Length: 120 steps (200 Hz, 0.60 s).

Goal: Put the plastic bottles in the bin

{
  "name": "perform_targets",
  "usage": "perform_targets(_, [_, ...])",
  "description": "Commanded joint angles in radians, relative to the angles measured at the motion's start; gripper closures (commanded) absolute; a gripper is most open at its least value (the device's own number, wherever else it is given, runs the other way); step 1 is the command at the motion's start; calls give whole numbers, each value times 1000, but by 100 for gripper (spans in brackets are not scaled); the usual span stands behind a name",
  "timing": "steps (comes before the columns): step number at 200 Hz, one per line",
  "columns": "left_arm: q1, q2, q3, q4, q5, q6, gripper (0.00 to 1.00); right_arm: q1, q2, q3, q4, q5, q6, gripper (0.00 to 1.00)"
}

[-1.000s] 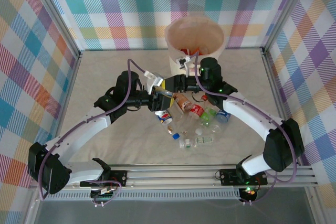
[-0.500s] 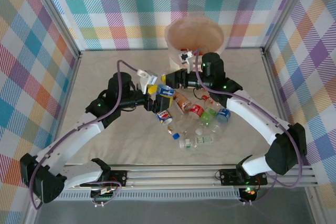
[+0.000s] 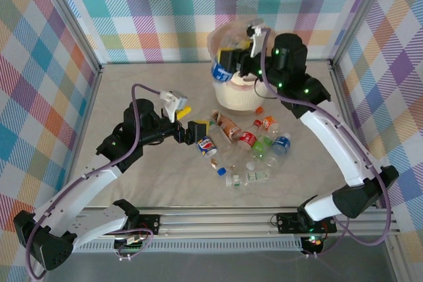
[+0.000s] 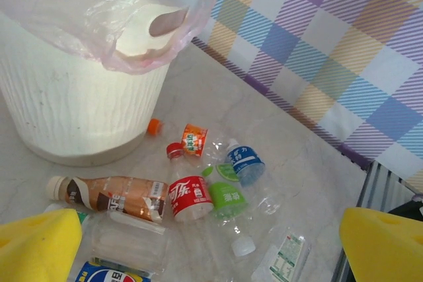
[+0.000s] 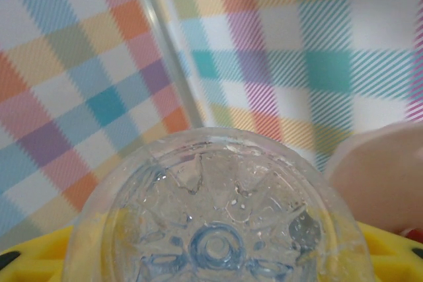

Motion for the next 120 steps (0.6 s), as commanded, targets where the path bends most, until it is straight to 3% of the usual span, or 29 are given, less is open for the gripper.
perform_targets(1, [-7,4,-4,5,-27,-16,0,-36,65,83,-33,149,-60,55])
perform_targets(52, [-7,21,-2,-28,-47,-11,0,-118,204,237,-75,280,-56,53])
perform_targets(120, [-7,36,-1,-52,-79,-15,0,-225,493,543,-283,226,53,52])
